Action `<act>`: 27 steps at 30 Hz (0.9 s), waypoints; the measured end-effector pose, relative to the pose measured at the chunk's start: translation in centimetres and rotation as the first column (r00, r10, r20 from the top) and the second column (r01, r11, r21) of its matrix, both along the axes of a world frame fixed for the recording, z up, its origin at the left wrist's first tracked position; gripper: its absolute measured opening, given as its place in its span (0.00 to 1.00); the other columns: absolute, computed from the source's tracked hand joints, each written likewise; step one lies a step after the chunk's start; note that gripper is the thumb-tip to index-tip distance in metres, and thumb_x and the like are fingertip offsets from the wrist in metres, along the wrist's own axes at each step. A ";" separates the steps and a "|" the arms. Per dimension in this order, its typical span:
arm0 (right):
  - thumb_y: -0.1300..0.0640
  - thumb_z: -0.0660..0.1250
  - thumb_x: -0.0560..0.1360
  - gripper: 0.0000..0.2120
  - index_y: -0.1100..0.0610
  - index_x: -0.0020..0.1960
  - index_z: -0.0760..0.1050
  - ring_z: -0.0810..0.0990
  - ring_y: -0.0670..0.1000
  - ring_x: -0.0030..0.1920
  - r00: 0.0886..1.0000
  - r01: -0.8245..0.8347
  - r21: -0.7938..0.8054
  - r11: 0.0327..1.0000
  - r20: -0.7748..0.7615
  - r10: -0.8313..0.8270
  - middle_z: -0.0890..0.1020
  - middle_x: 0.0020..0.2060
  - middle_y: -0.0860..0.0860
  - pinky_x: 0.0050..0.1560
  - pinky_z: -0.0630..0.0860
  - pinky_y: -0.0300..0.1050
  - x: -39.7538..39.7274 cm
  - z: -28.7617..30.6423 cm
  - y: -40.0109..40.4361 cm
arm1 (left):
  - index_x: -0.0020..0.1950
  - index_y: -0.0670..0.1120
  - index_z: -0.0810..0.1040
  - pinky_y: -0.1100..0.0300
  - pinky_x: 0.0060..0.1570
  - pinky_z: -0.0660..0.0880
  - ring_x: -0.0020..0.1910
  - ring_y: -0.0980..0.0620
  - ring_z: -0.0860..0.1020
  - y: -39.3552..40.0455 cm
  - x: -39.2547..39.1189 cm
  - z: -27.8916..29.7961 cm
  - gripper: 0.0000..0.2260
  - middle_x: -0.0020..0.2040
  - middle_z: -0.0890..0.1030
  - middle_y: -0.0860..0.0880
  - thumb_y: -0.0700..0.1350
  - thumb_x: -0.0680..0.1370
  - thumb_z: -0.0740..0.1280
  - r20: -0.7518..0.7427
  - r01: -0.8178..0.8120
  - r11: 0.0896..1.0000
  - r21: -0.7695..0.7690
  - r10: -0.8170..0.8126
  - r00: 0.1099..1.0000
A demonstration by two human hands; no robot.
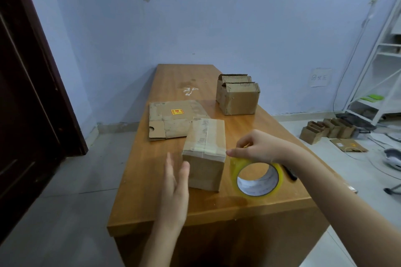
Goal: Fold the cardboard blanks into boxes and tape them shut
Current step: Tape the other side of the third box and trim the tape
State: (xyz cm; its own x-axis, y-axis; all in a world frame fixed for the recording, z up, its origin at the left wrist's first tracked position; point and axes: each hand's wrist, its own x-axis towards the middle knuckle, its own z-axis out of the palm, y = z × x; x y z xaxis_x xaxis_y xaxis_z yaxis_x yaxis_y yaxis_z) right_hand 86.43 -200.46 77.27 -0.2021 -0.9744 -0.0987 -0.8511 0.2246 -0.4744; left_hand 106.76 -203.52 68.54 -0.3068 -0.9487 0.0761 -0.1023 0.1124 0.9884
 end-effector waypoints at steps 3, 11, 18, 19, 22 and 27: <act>0.39 0.65 0.74 0.26 0.65 0.38 0.75 0.65 0.50 0.30 1.000 -0.013 0.004 1.000 -0.002 0.013 0.65 0.29 0.52 0.34 0.63 0.45 0.0 0.0 -0.2 | 0.76 0.59 0.51 0.56 0.68 0.58 0.72 0.59 0.59 -0.3 -0.5 1.4 0.32 0.74 0.59 0.60 0.66 0.75 0.55 -0.130 0.048 0.996 -0.077 -0.058 0.990; 0.39 0.65 0.74 0.28 0.67 0.38 0.73 0.65 0.51 0.31 0.999 -0.040 0.012 0.999 0.016 0.040 0.65 0.30 0.53 0.35 0.62 0.46 -0.2 0.0 -0.1 | 0.76 0.51 0.57 0.58 0.66 0.59 0.71 0.58 0.60 -2.6 1.8 3.4 0.31 0.73 0.60 0.57 0.66 0.78 0.45 0.365 0.058 0.793 -0.607 0.213 0.907; 0.36 0.63 0.74 0.27 0.62 0.40 0.78 0.69 0.48 0.30 1.000 -0.027 -0.019 0.999 0.009 0.027 0.70 0.29 0.51 0.35 0.67 0.44 0.0 -0.5 0.0 | 0.70 0.48 0.70 0.51 0.67 0.66 0.68 0.53 0.70 -4.3 -0.7 2.5 0.25 0.67 0.74 0.50 0.58 0.78 0.55 0.672 0.576 0.353 -0.737 0.289 0.682; 0.36 0.62 0.74 0.28 0.63 0.41 0.78 0.69 0.48 0.30 0.999 -0.039 -0.031 0.999 0.030 0.040 0.70 0.29 0.51 0.35 0.67 0.44 -0.1 -0.7 0.1 | 0.69 0.48 0.71 0.52 0.67 0.64 0.67 0.53 0.71 -4.3 -0.7 2.3 0.24 0.67 0.75 0.50 0.57 0.77 0.56 0.658 0.560 0.354 -0.749 0.303 0.689; 0.38 0.58 0.77 0.30 0.66 0.47 0.77 0.68 0.51 0.31 0.992 -0.054 -0.073 0.996 0.112 0.062 0.69 0.32 0.57 0.35 0.66 0.43 -0.3 -1.5 1.0 | 0.68 0.47 0.73 0.52 0.67 0.63 0.66 0.51 0.73 -4.0 -0.9 2.4 0.24 0.65 0.76 0.49 0.55 0.74 0.57 0.634 0.536 0.344 -0.771 0.336 0.696; 0.35 0.59 0.72 0.23 0.47 0.58 0.76 0.78 0.49 0.55 0.921 0.113 -0.243 0.963 0.389 -0.009 0.80 0.52 0.50 0.61 0.74 0.49 -1.4 -3.5 3.0 | 0.73 0.53 0.65 0.53 0.63 0.68 0.62 0.51 0.76 -4.0 -1.1 3.1 0.27 0.62 0.79 0.50 0.56 0.74 0.57 0.641 0.543 0.343 -0.766 0.351 0.683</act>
State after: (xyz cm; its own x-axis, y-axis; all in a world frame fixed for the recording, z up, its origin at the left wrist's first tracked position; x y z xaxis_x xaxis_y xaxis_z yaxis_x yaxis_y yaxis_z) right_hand 85.00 -197.50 73.74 -0.2590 -0.9633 0.0705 -0.5819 0.0974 -0.8074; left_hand 105.62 -207.56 71.69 -0.7618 -0.3670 0.5339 -0.4920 0.8638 -0.1083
